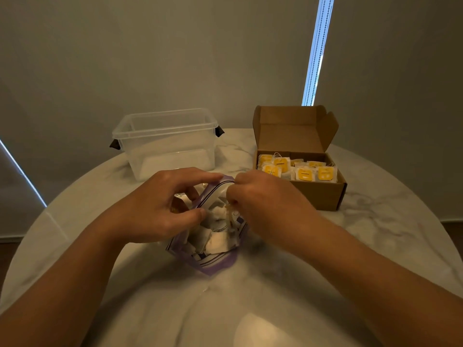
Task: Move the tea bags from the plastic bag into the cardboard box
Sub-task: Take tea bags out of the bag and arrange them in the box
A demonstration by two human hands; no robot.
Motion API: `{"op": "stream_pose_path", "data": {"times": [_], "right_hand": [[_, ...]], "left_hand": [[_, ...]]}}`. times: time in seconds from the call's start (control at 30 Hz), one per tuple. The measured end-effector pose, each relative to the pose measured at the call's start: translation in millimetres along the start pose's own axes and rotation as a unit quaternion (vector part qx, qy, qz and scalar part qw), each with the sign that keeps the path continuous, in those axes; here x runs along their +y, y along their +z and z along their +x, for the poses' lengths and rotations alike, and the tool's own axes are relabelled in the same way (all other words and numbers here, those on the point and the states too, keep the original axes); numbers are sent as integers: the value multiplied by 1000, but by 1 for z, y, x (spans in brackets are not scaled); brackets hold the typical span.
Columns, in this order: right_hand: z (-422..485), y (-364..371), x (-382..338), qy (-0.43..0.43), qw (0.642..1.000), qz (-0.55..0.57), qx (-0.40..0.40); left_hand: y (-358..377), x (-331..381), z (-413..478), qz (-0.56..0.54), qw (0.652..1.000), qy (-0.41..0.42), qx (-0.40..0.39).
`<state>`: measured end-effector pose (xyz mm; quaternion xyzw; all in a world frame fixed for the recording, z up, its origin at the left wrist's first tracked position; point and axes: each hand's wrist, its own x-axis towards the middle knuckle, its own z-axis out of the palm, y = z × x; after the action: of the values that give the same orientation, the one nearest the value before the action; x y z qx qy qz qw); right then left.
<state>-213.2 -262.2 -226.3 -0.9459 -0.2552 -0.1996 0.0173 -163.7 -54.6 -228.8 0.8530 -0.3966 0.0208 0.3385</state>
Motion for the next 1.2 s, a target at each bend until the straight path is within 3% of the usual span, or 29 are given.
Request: {"op": "stream_pose_path", "data": {"times": [0.1,0.27,0.4,0.57,1.2], "right_hand": [[-5,-17,27,54,991,118,21],[-16,-35,71,118,938,311,98],[-16,-37,106,132,905,367,172],[-11,-25,130,181,882,388,197],[3,12,148,199,959,191,64]], "left_hand": [[-1,0,0,0,1000,-2,-2],[0,-3,-1,-1,1000,-4,-3],[1,-4,-1,-12,1000,0,-2],[1,-5,-1,-10,1000,3,-2],[1,-5,1,-3,1000,13,-8]]}}
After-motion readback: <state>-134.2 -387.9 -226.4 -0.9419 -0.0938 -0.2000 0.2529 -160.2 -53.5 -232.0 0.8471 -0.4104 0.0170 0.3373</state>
